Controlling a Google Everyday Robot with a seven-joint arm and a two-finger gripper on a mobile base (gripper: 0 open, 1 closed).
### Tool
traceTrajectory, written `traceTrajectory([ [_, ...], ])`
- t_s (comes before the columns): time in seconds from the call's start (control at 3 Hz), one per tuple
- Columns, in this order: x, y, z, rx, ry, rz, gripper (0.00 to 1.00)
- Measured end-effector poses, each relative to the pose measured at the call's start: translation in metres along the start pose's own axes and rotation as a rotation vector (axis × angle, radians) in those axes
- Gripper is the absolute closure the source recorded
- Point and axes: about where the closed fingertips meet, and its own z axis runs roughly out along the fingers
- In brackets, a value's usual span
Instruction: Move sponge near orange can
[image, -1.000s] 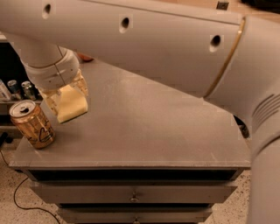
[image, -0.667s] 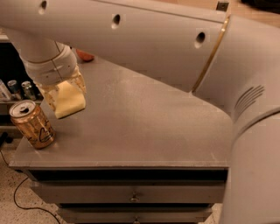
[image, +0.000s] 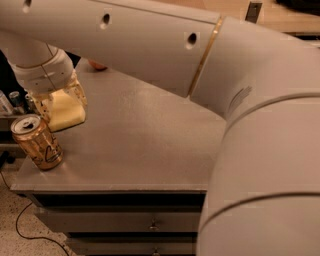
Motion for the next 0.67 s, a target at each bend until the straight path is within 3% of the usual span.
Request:
traceTrajectory([
  [0.67,-0.026,0.001,0.006,0.010,0.005,0.136,0.37],
])
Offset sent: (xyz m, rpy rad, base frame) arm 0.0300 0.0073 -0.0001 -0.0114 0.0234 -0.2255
